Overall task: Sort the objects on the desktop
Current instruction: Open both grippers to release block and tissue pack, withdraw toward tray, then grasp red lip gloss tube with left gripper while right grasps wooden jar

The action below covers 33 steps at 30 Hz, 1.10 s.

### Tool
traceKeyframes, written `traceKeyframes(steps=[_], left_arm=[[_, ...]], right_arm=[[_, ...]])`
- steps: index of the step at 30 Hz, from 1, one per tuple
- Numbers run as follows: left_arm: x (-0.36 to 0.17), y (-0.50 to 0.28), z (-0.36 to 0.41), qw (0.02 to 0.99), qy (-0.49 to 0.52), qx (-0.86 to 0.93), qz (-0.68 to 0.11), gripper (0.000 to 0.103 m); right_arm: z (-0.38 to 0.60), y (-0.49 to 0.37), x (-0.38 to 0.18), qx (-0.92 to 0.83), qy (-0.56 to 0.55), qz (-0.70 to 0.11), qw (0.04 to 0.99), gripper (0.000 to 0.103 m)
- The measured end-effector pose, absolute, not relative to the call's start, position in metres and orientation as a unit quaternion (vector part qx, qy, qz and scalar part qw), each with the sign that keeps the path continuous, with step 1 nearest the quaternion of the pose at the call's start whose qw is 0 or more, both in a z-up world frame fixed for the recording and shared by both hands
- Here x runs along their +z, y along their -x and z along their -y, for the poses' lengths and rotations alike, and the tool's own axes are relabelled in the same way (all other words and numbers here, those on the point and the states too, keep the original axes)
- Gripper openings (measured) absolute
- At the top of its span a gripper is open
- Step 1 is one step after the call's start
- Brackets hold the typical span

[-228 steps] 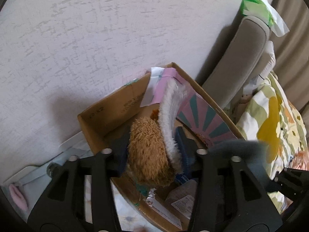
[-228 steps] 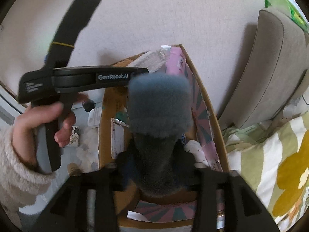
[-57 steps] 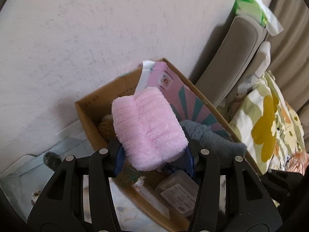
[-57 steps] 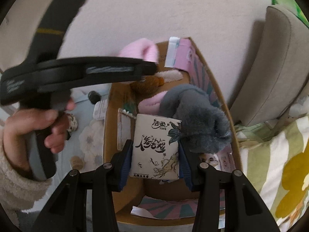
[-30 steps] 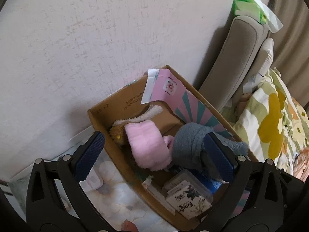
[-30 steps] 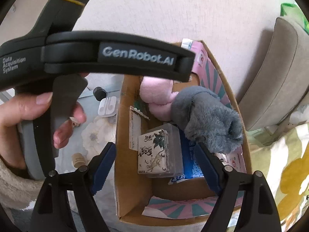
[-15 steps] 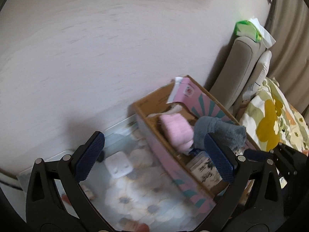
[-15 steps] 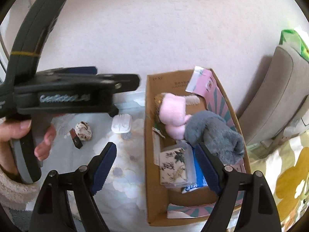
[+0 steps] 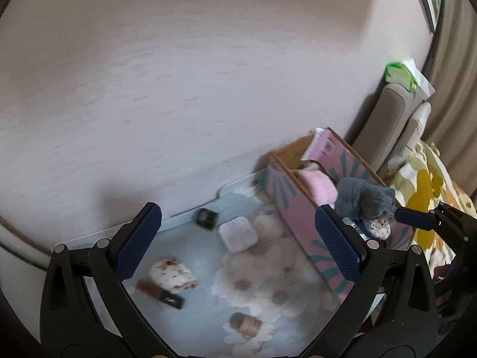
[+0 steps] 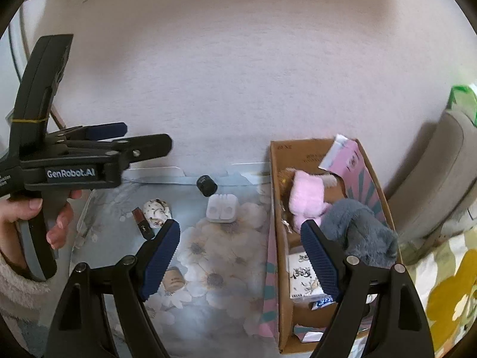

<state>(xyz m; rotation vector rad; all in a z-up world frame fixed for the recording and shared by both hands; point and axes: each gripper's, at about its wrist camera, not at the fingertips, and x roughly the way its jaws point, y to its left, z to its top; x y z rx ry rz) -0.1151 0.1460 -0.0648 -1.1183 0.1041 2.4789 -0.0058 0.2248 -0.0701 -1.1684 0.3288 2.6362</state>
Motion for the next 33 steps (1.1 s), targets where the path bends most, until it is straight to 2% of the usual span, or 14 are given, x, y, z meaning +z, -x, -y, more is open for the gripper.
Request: traceKeyframes(steps=[9, 13, 22, 33], left_arm=[[-0.075, 0.110, -0.068, 0.166, 0.400, 0.901, -0.011, 0.102], [-0.105, 0.109, -0.043, 0.166, 0.420, 0.892, -0.007, 0.102], [-0.210, 0.091, -0.029, 0.191, 0.465, 0.864, -0.026, 0.102], [-0.257, 0.107, -0.021, 0.217, 0.448, 0.866, -0.045, 0.102]], right_arm=[[-0.201, 0.017, -0.087, 0.895, 0.422, -0.101, 0.106, 0.080], [-0.186, 0.026, -0.113, 0.887, 0.440, -0.104, 0.090, 0.080], [-0.146, 0.045, -0.183, 0.869, 0.479, -0.117, 0.045, 0.080], [-0.117, 0.062, -0.229, 0.866, 0.496, -0.059, 0.016, 0.080]])
